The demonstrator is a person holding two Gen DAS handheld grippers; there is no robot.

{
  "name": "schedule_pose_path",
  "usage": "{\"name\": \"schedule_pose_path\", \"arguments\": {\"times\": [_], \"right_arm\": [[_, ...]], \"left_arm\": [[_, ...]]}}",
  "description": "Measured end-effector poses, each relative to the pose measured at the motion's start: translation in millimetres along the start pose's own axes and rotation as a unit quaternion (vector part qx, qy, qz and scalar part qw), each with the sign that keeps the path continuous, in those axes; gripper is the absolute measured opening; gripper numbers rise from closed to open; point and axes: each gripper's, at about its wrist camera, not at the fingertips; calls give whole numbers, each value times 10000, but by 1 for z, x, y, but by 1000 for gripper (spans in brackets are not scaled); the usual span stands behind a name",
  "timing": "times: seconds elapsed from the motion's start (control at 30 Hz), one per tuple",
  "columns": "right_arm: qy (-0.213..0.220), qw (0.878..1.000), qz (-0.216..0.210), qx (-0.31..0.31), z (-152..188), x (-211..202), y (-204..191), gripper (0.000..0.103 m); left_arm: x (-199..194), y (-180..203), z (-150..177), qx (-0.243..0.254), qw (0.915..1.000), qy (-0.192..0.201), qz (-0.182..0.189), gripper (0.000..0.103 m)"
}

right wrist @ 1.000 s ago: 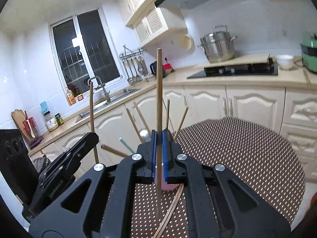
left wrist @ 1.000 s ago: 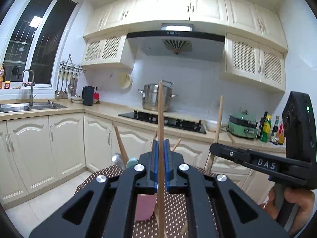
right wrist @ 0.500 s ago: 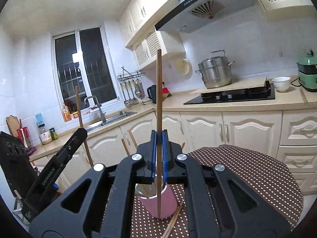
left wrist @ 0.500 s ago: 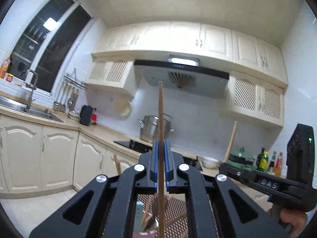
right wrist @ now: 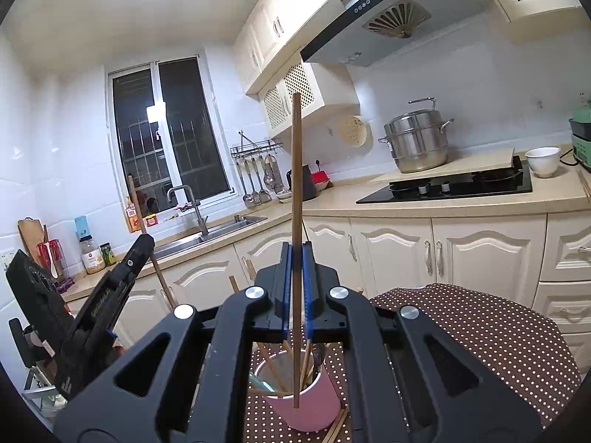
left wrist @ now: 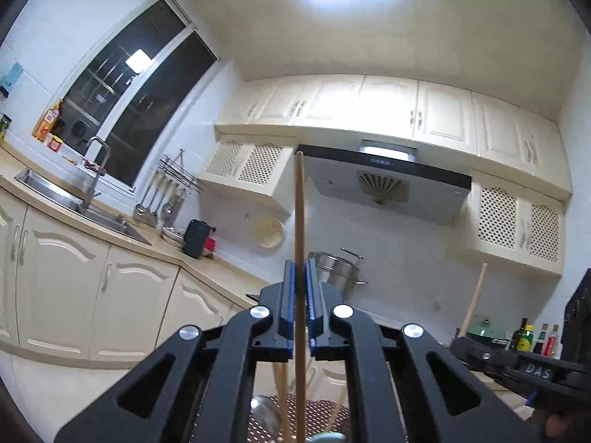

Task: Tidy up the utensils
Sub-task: 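Lift the chopsticks upright with both tools and lower them into the pink cup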

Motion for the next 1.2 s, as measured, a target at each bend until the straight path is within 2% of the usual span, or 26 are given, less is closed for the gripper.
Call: {"name": "schedule_pose_path", "arguments": {"times": [0.3, 0.67, 0.83, 0.97, 1.2], "right_arm": [[25, 9999, -111, 32, 0, 10, 1, 6], [41, 9999, -124, 34, -1, 24, 5, 6], [-123, 9998, -136, 7, 5, 32, 4, 6], [-220, 9997, -92, -58, 9, 36, 1, 6], [-395, 9987, 55, -305, 22, 39, -12, 6]], "left_arm": [[38, -11, 15, -17, 9998, -195, -47, 5], [59, -14, 32, 32, 9993, -384, -15, 5], [60, -16, 41, 106, 9974, -711, 14, 5], [56, -13, 48, 378, 9937, -1056, -42, 5], [40, -13, 54, 531, 9887, -1402, 68, 6]]}}
Point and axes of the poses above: each gripper's, at about its wrist camera, not at the fingertips, and x roughly the way its jaws point, y to its right, z to its underside, and after that the axes turned 9 degrees about -y, right-handed
